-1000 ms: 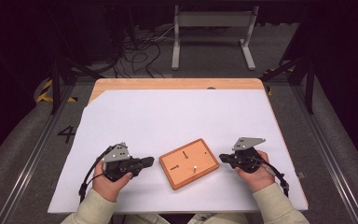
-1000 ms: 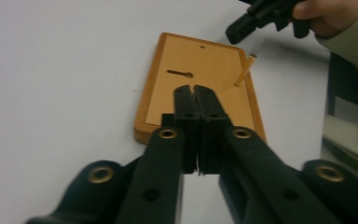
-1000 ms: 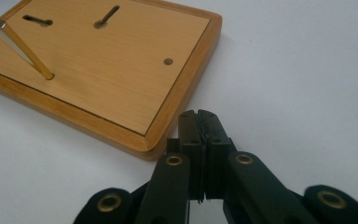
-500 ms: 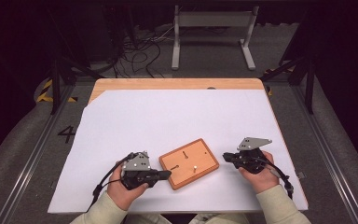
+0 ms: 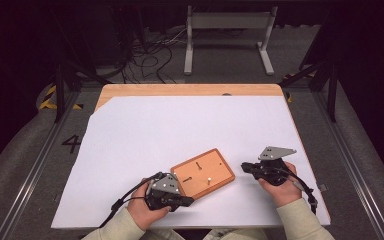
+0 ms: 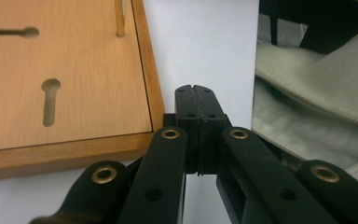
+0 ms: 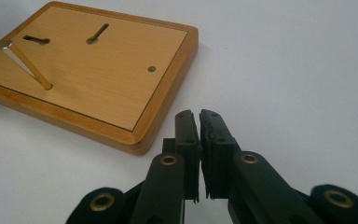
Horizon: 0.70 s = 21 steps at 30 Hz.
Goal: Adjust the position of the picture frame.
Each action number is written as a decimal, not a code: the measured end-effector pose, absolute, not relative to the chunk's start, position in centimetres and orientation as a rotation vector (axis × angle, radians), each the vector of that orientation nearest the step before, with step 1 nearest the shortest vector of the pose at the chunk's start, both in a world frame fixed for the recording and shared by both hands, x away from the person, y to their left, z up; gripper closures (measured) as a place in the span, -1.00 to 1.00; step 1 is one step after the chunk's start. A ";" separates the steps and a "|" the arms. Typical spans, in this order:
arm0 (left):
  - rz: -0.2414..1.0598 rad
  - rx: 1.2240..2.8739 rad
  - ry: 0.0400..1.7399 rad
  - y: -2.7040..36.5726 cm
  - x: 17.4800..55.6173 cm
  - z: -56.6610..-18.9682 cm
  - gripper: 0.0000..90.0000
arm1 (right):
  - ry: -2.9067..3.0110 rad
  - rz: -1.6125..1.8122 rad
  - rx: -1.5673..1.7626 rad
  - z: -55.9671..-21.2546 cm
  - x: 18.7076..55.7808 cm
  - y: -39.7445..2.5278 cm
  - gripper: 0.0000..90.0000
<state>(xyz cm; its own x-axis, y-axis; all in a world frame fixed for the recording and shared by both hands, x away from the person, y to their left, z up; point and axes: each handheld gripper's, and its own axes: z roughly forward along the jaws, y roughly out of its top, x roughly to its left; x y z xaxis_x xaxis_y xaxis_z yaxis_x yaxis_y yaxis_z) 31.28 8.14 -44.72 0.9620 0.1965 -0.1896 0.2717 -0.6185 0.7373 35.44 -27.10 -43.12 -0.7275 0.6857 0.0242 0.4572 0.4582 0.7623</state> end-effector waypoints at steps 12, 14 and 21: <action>-0.129 2.344 0.313 7.4 31.5 -45.6 1.00 | 2.414 1.143 0.979 -43.0 35.4 -27.2 0.91; -0.127 2.345 0.308 7.5 31.6 -45.6 1.00 | 2.413 1.143 0.979 -43.0 35.4 -27.2 0.91; -0.069 2.343 0.362 8.1 32.8 -45.6 1.00 | 2.407 1.147 0.975 -42.9 35.3 -27.2 0.91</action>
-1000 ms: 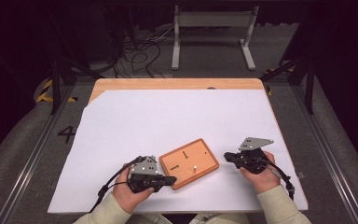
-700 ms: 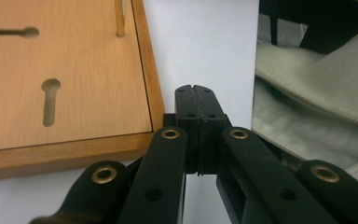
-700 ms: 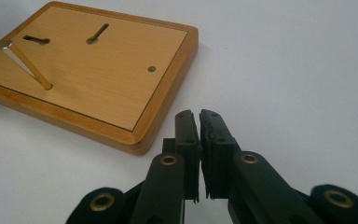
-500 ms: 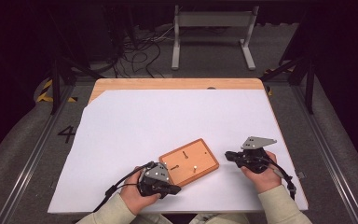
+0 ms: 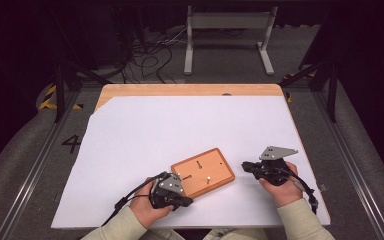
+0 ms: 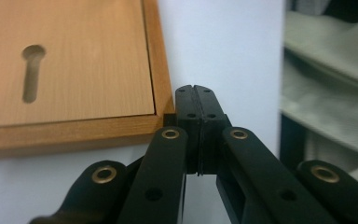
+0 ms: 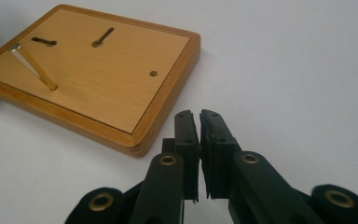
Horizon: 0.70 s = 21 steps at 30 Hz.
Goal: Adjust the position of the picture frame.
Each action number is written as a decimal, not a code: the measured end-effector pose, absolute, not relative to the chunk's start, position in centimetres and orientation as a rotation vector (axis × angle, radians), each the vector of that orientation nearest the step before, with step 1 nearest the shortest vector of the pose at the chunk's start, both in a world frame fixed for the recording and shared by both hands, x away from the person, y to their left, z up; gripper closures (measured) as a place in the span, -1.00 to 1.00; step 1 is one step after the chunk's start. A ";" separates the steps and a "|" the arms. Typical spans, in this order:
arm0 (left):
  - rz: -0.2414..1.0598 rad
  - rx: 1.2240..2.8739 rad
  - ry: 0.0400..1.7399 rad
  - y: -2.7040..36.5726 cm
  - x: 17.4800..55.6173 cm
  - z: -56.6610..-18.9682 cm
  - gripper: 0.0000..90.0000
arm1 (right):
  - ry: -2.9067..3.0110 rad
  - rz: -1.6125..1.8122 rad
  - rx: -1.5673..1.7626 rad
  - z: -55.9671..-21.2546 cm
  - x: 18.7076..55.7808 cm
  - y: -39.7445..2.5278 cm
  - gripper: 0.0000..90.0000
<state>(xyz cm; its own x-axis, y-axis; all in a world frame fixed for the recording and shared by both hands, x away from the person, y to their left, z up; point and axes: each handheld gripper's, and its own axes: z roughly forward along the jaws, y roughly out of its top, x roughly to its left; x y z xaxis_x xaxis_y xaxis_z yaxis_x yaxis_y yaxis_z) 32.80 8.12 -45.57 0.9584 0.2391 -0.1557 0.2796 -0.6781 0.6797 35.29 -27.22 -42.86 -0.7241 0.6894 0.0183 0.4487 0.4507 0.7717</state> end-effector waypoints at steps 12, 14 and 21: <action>0.011 2.311 0.422 8.6 34.6 -45.8 1.00 | 2.408 1.136 0.973 -42.9 35.2 -27.2 0.91; 0.013 2.301 0.436 8.7 35.0 -45.8 1.00 | 2.408 1.133 0.976 -42.9 35.1 -27.2 0.91; 0.052 2.263 0.483 9.0 36.1 -46.1 1.00 | 2.404 1.130 0.981 -42.9 35.0 -27.4 0.91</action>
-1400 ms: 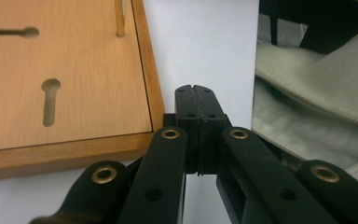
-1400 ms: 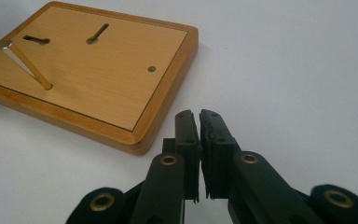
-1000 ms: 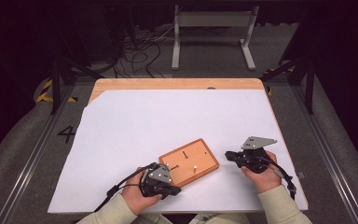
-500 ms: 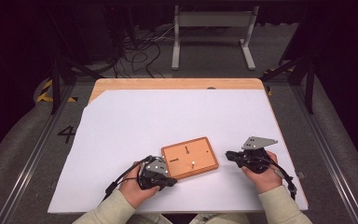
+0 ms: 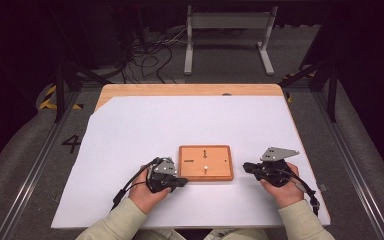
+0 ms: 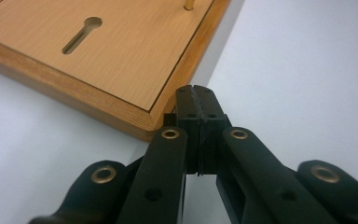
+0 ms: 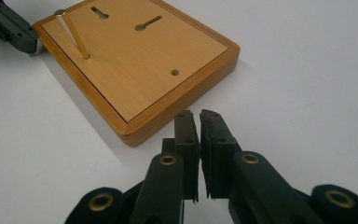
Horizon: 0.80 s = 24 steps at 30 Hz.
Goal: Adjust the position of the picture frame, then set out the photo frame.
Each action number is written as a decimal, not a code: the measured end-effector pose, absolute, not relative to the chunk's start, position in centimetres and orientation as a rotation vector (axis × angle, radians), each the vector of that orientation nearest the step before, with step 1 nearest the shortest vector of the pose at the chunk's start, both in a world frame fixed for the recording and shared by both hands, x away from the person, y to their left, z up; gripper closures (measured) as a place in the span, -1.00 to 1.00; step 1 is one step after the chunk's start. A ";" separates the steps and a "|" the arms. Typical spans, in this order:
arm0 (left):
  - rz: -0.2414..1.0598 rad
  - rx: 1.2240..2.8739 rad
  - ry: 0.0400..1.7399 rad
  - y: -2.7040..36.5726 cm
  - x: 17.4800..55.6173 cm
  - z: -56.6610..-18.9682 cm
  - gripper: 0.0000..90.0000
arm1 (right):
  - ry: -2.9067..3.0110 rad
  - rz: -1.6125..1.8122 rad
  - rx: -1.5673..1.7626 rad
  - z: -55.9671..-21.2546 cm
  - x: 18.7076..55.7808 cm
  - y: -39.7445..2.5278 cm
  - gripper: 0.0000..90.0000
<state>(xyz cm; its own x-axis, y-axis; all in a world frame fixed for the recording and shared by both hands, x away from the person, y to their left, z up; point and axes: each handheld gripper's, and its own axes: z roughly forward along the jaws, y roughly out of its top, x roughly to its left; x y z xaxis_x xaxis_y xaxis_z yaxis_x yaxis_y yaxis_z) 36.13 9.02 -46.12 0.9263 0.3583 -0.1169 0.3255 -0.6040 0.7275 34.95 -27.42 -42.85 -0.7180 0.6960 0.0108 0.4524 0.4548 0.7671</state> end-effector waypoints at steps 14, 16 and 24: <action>0.026 2.144 0.493 11.0 35.2 -44.1 0.73 | 2.414 1.134 0.951 -42.6 35.0 -27.2 0.86; 0.054 2.112 0.518 11.4 34.9 -43.7 0.57 | 2.419 1.135 0.930 -42.5 34.9 -26.9 0.83; 0.130 2.036 0.601 13.5 34.8 -42.9 0.18 | 2.426 1.209 0.837 -41.8 34.4 -25.8 0.72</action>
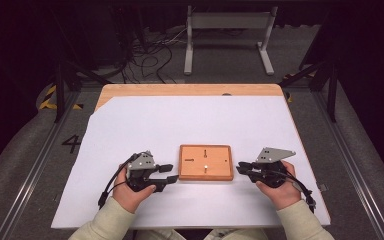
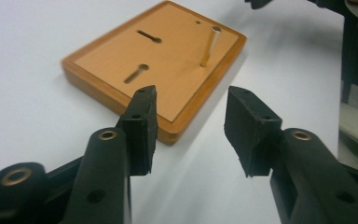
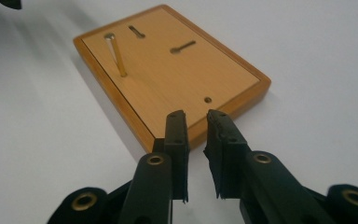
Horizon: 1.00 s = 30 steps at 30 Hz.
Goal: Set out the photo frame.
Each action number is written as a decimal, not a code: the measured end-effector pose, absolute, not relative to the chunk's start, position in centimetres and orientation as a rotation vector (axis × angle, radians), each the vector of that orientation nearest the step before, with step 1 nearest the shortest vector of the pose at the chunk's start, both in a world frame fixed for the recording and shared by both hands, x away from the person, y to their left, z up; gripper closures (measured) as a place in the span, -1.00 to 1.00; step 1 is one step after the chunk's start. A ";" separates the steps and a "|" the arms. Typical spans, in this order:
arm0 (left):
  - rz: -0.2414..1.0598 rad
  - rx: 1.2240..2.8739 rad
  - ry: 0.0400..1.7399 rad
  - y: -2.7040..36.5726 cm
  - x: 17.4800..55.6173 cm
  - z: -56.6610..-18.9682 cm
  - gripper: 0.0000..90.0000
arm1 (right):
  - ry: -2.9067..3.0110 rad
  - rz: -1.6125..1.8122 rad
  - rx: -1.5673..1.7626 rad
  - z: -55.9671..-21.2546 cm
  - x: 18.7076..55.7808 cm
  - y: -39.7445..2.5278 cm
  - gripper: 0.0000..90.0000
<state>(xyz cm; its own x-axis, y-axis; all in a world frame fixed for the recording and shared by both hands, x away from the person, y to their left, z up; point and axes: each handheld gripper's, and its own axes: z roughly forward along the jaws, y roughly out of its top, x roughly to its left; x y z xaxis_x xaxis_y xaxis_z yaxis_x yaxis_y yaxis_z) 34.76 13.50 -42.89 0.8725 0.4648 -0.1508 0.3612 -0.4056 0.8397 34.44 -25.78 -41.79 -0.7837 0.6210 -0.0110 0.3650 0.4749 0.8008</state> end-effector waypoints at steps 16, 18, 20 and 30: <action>0.150 2.037 0.652 14.9 35.7 -43.1 -0.10 | 2.476 1.322 0.711 -41.5 34.8 -22.5 0.43; 0.171 2.040 0.651 14.9 35.7 -43.1 -0.14 | 2.484 1.330 0.686 -41.7 35.0 -21.8 0.45; 0.194 2.031 0.660 14.9 35.6 -43.2 -0.14 | 2.489 1.340 0.667 -41.9 35.1 -21.1 0.48; 0.221 2.009 0.687 15.3 35.8 -43.6 -0.13 | 2.558 1.327 0.603 -43.2 36.4 -18.3 0.46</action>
<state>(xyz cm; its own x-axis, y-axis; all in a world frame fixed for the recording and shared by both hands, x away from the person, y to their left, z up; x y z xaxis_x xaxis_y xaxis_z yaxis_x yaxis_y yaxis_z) 35.75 15.25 -43.62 0.8244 0.5526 -0.1225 0.3773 -0.3752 0.8467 36.40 -18.26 -43.21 -0.8976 0.4406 0.0124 0.2640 0.5148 0.8156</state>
